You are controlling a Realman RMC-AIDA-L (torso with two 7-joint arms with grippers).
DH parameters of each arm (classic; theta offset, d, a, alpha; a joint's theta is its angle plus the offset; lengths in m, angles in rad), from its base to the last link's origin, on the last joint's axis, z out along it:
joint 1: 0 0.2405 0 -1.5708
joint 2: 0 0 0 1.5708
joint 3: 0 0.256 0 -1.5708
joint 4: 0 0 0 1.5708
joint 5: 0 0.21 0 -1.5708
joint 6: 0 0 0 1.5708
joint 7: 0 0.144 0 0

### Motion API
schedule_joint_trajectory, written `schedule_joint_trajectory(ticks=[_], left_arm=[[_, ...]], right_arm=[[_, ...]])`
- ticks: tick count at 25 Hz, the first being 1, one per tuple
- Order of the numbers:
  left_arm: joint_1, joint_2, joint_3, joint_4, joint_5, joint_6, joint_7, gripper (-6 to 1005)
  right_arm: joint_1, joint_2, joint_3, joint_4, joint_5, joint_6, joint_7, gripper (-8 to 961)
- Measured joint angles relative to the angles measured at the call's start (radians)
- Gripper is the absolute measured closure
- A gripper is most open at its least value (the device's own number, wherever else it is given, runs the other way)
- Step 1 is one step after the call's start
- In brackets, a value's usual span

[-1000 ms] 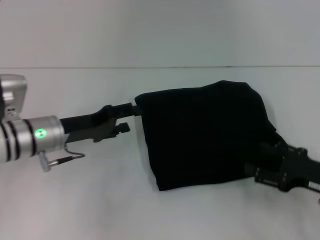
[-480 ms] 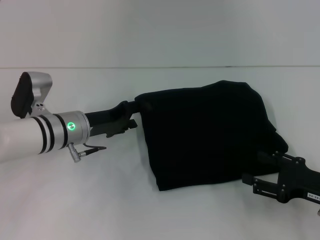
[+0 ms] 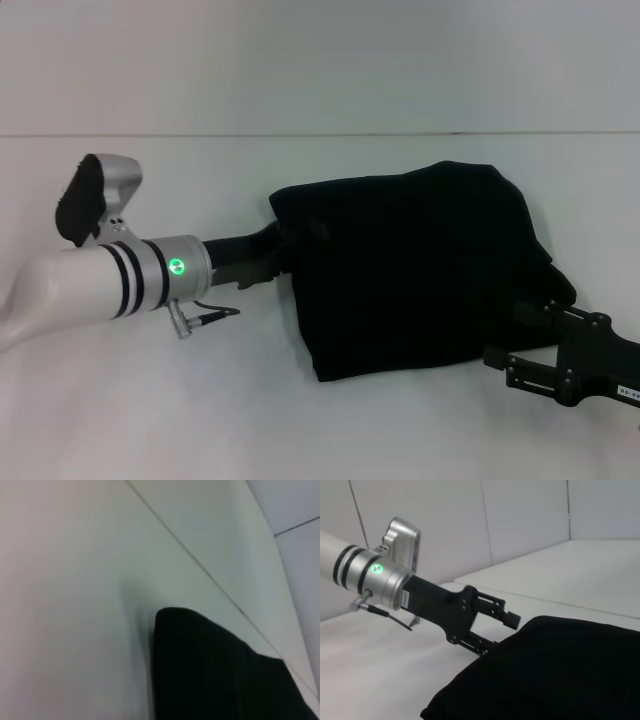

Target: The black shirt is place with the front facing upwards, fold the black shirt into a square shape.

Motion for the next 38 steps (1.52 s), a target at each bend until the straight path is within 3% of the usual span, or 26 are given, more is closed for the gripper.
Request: schedule_joint_trajectory(ticks=[9, 11, 17, 20, 33, 35, 38], left_arm=[[-0.004, -0.006, 0.051, 0.006, 0.000, -0.005, 0.004, 232], [-0.010, -0.010, 0.097, 0.008, 0.000, -0.011, 0.021, 232], [-0.014, -0.019, 0.115, 0.010, -0.007, -0.046, 0.026, 411], [-0.013, -0.019, 0.111, 0.011, -0.009, -0.048, 0.026, 651], [-0.007, -0.011, 0.116, 0.019, -0.010, -0.026, 0.027, 908], [-0.006, 0.003, 0.114, 0.029, -0.011, -0.025, 0.027, 963], [-0.006, 0.018, 0.112, 0.036, -0.011, -0.024, 0.027, 961]], right_arm=[[0.000, 0.001, 0.000, -0.002, 0.001, -0.009, 0.003, 137], [0.000, 0.001, 0.000, -0.002, 0.002, -0.010, 0.004, 137], [0.000, 0.000, 0.001, -0.002, 0.006, -0.017, 0.005, 137], [0.000, 0.000, 0.002, -0.002, 0.006, -0.020, 0.005, 137], [0.000, -0.001, 0.005, 0.001, 0.006, -0.024, 0.005, 137], [0.000, 0.000, 0.007, 0.000, 0.006, -0.030, 0.005, 137], [0.001, 0.000, 0.022, -0.002, 0.007, -0.043, 0.005, 137]])
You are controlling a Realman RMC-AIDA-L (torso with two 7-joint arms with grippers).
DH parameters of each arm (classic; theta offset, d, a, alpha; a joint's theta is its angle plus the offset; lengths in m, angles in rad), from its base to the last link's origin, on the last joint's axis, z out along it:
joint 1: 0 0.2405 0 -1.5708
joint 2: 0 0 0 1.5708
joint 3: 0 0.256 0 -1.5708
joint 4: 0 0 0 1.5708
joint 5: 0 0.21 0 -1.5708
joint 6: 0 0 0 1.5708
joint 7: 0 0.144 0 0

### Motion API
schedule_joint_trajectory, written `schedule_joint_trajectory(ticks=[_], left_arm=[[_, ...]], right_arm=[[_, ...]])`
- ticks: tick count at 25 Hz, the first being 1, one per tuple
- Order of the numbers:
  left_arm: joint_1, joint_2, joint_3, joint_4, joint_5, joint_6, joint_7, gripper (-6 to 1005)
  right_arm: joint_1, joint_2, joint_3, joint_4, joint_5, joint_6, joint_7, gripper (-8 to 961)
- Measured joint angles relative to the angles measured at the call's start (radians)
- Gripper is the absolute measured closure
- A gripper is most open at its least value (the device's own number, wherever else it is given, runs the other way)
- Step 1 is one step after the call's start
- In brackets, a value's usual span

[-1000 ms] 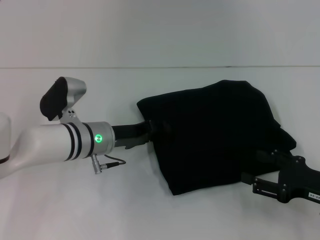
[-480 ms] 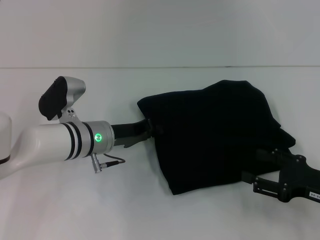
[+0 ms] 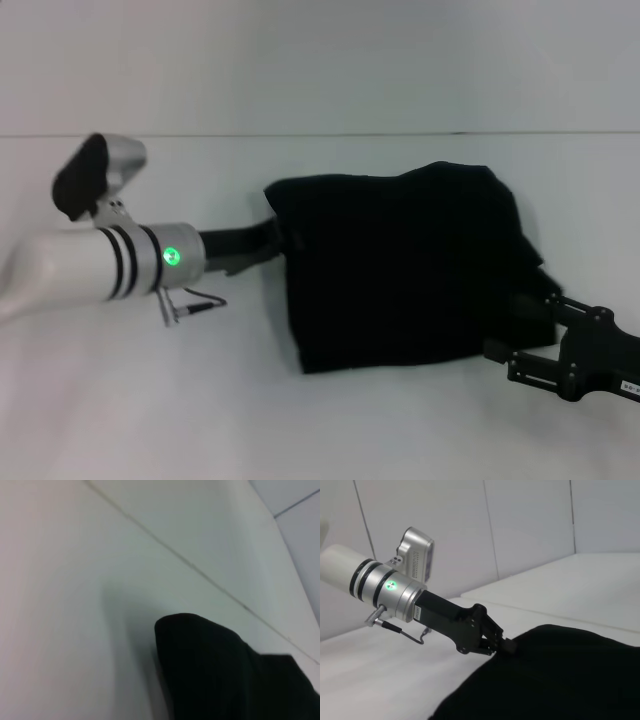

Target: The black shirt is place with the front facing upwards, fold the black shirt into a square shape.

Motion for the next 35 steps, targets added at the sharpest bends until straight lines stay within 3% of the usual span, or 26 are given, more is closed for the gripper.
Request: schedule_joint_trajectory(ticks=[5, 8, 15, 22, 28, 33, 35], left_arm=[[0.000, 0.053, -0.002, 0.009, 0.000, 0.000, -0.004, 958], [0.000, 0.072, 0.002, 0.009, 0.004, 0.001, -0.005, 956], [0.006, 0.072, 0.004, 0.024, 0.004, 0.028, 0.021, 951], [0.065, 0.066, -0.006, 0.094, -0.004, 0.077, 0.092, 946], [0.166, 0.067, -0.052, 0.239, -0.072, 0.251, 0.386, 737], [0.258, 0.062, -0.178, 0.282, -0.208, 0.637, 0.878, 497], [0.292, 0.049, -0.227, 0.284, -0.230, 0.780, 1.044, 400]], right_arm=[[0.003, -0.002, 0.026, 0.001, 0.001, -0.009, 0.000, 137], [0.006, 0.000, 0.031, 0.001, 0.001, -0.009, 0.000, 137], [0.017, 0.006, 0.031, 0.006, 0.001, -0.001, -0.007, 137], [0.026, 0.008, 0.047, 0.008, 0.001, 0.000, -0.008, 137], [0.038, 0.008, 0.087, 0.009, 0.002, 0.002, -0.010, 137], [0.054, 0.009, 0.131, 0.020, 0.004, 0.006, -0.028, 137], [0.060, 0.010, 0.148, 0.031, 0.004, 0.006, -0.046, 137]])
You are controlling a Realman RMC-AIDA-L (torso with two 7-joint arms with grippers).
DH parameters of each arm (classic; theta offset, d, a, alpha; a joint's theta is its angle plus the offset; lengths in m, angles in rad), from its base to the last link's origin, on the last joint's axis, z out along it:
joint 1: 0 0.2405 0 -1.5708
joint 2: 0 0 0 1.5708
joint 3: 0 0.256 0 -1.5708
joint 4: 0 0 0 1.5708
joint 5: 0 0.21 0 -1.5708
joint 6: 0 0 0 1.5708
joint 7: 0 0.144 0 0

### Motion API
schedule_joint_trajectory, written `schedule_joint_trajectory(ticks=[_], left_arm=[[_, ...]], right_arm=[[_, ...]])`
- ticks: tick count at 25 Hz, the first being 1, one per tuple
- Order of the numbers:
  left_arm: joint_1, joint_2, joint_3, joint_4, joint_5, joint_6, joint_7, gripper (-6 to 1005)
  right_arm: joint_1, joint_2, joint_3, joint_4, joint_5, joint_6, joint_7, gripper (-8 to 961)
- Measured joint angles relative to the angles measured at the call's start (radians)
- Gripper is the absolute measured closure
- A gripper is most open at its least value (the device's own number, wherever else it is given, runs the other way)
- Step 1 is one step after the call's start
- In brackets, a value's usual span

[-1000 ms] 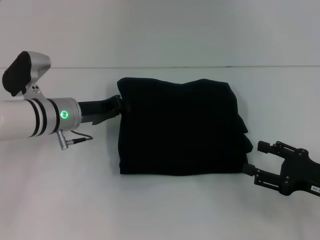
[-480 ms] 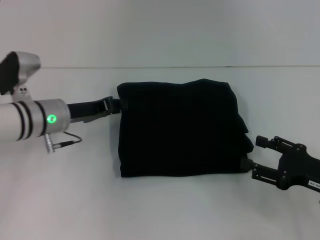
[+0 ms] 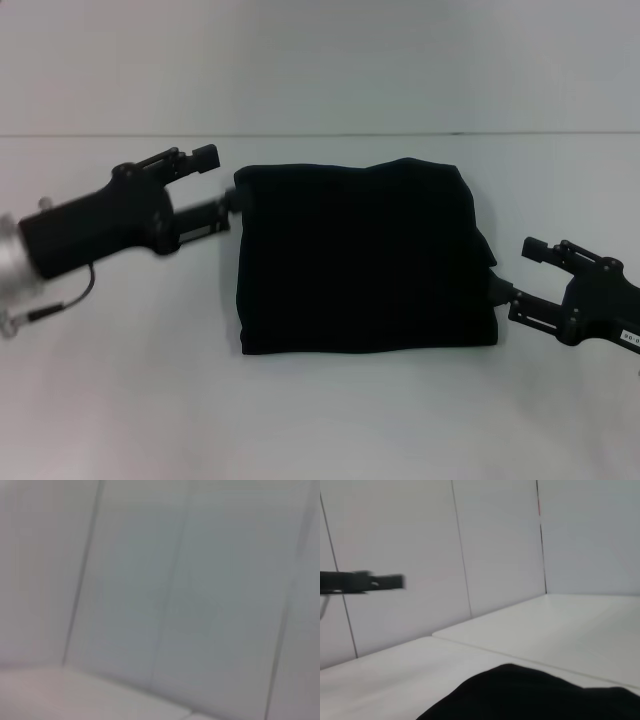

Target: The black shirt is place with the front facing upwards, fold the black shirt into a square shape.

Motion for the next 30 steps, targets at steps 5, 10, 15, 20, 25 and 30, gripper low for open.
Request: schedule_joint_trajectory(ticks=[5, 10, 15, 20, 25, 30], left_arm=[[0.076, -0.023, -0.032, 0.014, 0.007, 0.114, 0.140, 214], [0.140, -0.032, -0.033, 0.043, 0.105, 0.106, 0.137, 112], [0.158, -0.023, -0.037, 0.017, 0.259, 0.054, 0.101, 60], [0.172, -0.023, -0.031, -0.017, 0.291, -0.043, 0.109, 58], [0.158, -0.019, -0.032, -0.024, 0.293, -0.054, 0.103, 62], [0.142, -0.018, -0.028, -0.025, 0.304, -0.089, 0.102, 61]], right_arm=[[0.012, 0.002, 0.032, 0.035, 0.000, 0.001, -0.072, 137], [0.011, 0.002, 0.038, 0.065, 0.000, 0.016, -0.135, 137], [-0.009, 0.002, 0.029, 0.083, -0.007, 0.058, -0.153, 137], [-0.027, 0.001, 0.015, 0.110, -0.013, 0.101, -0.191, 137], [-0.035, 0.002, 0.012, 0.117, -0.013, 0.106, -0.206, 137], [-0.037, 0.001, 0.005, 0.119, -0.014, 0.107, -0.207, 137]])
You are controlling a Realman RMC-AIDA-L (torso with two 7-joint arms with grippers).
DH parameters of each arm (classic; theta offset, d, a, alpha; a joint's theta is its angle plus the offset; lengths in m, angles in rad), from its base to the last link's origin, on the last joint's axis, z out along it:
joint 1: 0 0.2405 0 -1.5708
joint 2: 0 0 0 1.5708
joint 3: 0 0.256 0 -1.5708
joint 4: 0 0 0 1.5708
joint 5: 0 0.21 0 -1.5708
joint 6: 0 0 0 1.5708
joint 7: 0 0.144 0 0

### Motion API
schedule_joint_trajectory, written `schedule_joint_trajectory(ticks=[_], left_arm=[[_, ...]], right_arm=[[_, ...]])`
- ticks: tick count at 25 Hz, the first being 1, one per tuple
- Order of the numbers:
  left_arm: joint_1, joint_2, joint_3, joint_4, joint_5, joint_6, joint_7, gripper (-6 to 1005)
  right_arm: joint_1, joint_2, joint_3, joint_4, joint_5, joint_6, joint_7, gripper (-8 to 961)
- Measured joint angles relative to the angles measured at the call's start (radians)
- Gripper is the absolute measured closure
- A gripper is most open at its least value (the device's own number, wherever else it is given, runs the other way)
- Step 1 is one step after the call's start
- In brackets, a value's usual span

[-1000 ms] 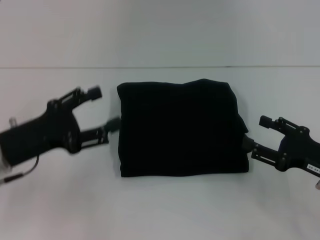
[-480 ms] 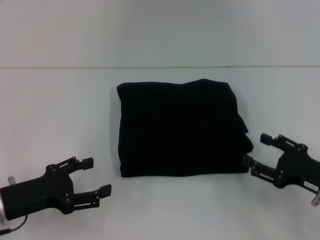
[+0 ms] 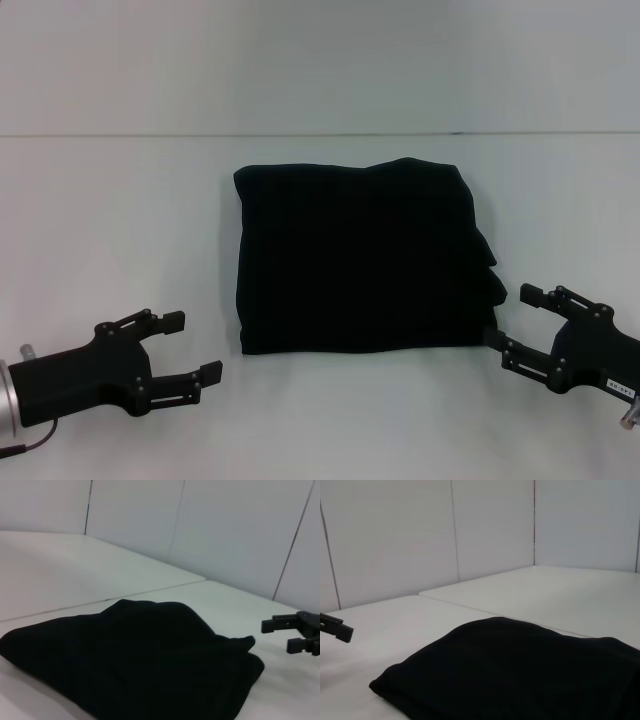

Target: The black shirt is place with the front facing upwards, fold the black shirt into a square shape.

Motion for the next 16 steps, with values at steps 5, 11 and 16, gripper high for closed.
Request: schedule_joint_trajectory(ticks=[5, 11, 16], left_arm=[[-0.010, 0.005, 0.000, -0.001, 0.003, -0.014, -0.003, 61], [-0.020, 0.005, 0.000, -0.001, 0.005, -0.026, -0.005, 61], [-0.028, 0.006, -0.001, -0.001, 0.009, -0.030, -0.005, 61]], right_arm=[[0.000, -0.001, -0.002, 0.000, 0.000, 0.000, 0.000, 137], [0.000, -0.001, -0.002, 0.000, 0.000, -0.004, 0.000, 137], [0.000, -0.001, 0.001, 0.000, 0.001, -0.010, 0.000, 137]])
